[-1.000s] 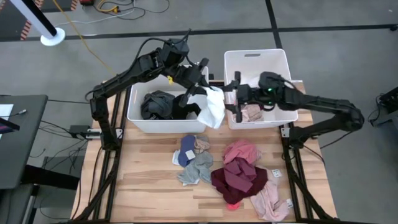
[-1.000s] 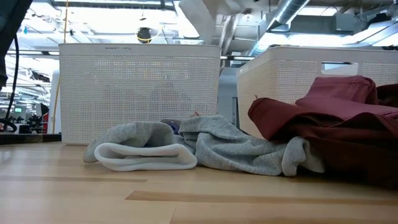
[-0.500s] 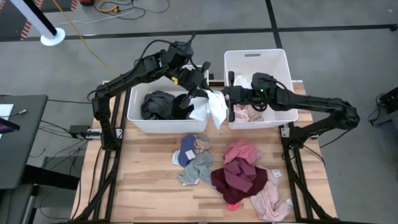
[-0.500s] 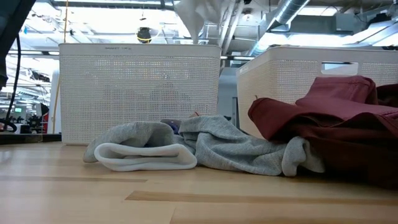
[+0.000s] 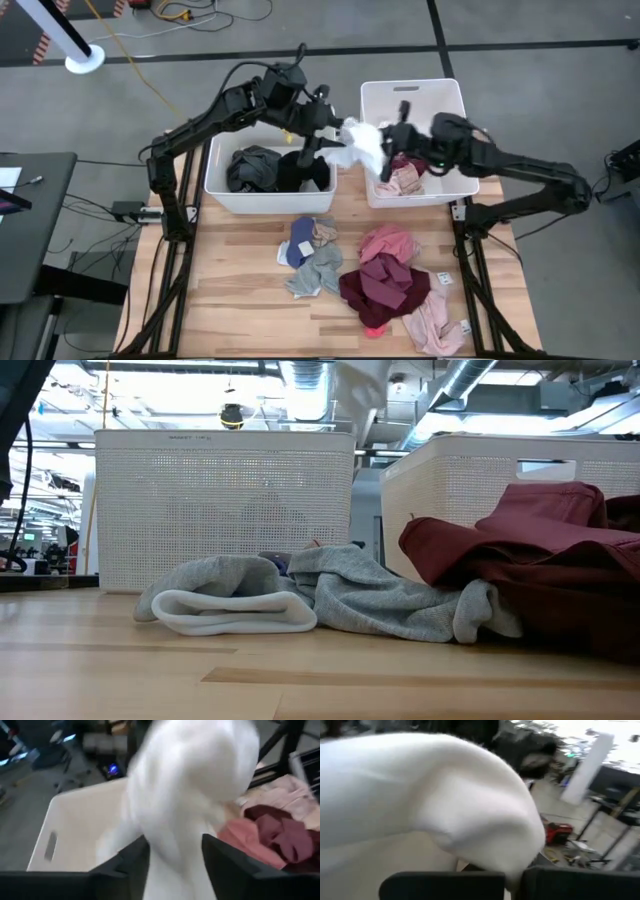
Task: Sort clothes
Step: Put the white garment into the right white laundry organizer
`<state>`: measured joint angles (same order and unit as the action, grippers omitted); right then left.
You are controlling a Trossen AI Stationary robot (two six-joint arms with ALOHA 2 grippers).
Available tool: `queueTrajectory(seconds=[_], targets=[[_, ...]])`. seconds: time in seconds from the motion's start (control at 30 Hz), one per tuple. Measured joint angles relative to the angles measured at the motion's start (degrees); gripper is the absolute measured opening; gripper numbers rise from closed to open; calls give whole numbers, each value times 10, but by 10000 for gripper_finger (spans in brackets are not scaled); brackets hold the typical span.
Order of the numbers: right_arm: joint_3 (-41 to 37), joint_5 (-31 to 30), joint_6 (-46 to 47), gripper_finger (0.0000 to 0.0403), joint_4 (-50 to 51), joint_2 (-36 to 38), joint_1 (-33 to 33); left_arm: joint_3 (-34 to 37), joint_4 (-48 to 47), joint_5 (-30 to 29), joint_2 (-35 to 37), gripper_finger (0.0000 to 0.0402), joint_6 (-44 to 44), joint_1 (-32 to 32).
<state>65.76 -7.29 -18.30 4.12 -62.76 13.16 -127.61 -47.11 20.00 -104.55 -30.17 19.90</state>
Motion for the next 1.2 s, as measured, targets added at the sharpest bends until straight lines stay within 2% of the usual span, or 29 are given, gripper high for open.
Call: queueTrajectory(seconds=[0.17, 0.4, 0.63, 0.93, 1.2], targets=[[0, -80, 5, 1, 29, 50, 0, -17, -37, -36, 0, 219, 6, 0], [0, -200, 34, 1, 137, 95, 16, -28, -173, -35, 0, 224, 5, -20], [0, -215, 115, 3, 255, 105, 74, -18, -246, -52, 0, 224, 14, -78], [0, -215, 208, 5, 402, 86, 147, 1, -259, -89, 0, 224, 24, -167], [0, -214, 256, 11, 483, 54, 183, 90, -230, -109, 0, 224, 41, -217]])
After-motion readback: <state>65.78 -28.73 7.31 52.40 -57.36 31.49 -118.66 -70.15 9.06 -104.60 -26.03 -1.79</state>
